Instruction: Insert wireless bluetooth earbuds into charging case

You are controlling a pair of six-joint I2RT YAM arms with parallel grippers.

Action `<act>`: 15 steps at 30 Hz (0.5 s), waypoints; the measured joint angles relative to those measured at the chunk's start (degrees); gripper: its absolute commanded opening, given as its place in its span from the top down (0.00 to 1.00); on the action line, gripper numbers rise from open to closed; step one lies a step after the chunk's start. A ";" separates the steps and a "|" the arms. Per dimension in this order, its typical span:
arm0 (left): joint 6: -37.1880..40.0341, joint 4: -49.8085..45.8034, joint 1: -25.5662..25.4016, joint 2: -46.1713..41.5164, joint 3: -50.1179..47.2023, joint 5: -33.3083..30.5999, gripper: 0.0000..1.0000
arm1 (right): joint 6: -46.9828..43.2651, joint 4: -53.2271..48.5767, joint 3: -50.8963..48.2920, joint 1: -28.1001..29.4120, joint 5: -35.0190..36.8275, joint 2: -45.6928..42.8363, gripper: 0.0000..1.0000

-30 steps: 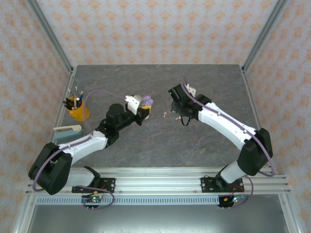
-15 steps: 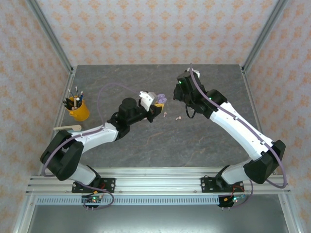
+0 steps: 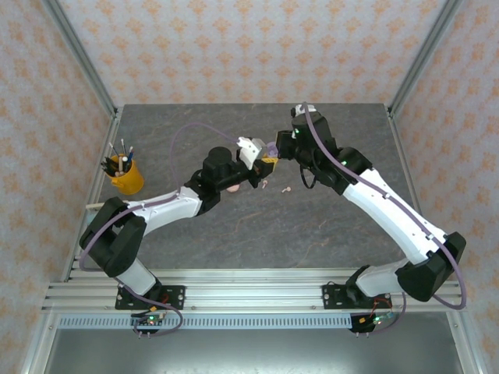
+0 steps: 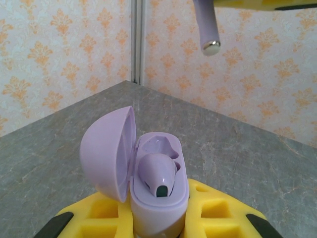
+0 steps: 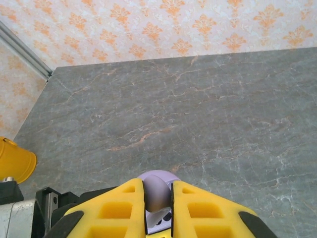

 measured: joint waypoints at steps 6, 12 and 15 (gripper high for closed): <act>0.46 -0.02 -0.26 0.04 1.11 0.26 1.00 | -2.54 0.70 -1.09 0.00 -0.33 0.00 0.83; 1.09 -0.11 -0.76 0.04 1.62 0.42 1.00 | -3.54 0.87 -1.95 0.00 -0.31 0.02 0.83; 1.29 -0.22 -0.76 0.04 1.62 0.42 1.00 | -3.56 0.90 -2.27 0.00 -0.31 0.02 0.83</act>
